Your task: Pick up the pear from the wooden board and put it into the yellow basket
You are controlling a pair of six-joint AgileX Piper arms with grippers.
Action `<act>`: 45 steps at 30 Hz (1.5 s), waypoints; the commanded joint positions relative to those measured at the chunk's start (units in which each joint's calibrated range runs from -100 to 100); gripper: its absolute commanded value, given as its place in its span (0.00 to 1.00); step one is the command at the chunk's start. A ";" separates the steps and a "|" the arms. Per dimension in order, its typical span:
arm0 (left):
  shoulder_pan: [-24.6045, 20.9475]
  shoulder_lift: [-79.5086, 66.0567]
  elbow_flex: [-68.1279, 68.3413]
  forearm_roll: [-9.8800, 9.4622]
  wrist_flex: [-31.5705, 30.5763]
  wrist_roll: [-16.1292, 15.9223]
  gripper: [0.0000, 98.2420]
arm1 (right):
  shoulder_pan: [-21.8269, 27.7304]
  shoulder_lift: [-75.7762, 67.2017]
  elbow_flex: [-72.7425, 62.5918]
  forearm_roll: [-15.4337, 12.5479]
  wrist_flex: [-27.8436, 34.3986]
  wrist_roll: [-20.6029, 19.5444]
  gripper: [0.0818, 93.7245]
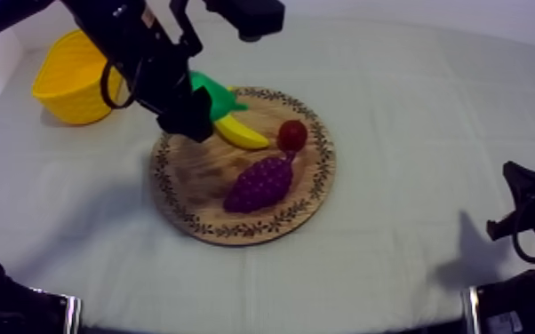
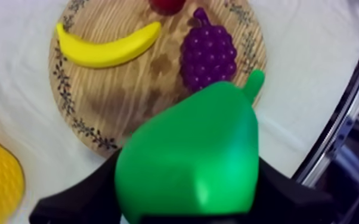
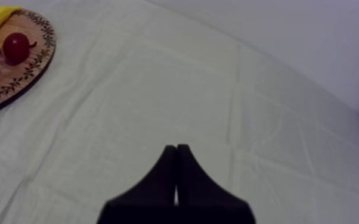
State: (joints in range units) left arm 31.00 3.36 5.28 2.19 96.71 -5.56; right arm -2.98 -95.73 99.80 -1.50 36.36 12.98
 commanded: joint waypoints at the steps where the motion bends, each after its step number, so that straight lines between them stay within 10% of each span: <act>1: 0.01 -0.11 -0.01 0.45 -0.10 5.35 0.53 | -0.01 -0.03 -0.02 0.01 0.02 -0.01 0.00; 17: -0.16 -0.59 2.57 5.29 -4.52 22.87 0.51 | -0.01 -0.03 -0.02 0.01 0.02 0.01 0.00; 28: -2.58 0.62 -0.20 4.25 -4.85 22.03 0.50 | -0.01 -0.03 -0.02 0.01 0.02 0.03 0.00; 45: -18.87 6.21 -10.38 1.94 -0.86 15.86 0.49 | -0.01 -0.03 -0.02 0.01 0.02 0.00 0.00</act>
State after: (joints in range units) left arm 14.55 9.21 -3.81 4.26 95.61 10.77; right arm -2.98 -95.73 99.80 -1.50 36.36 13.01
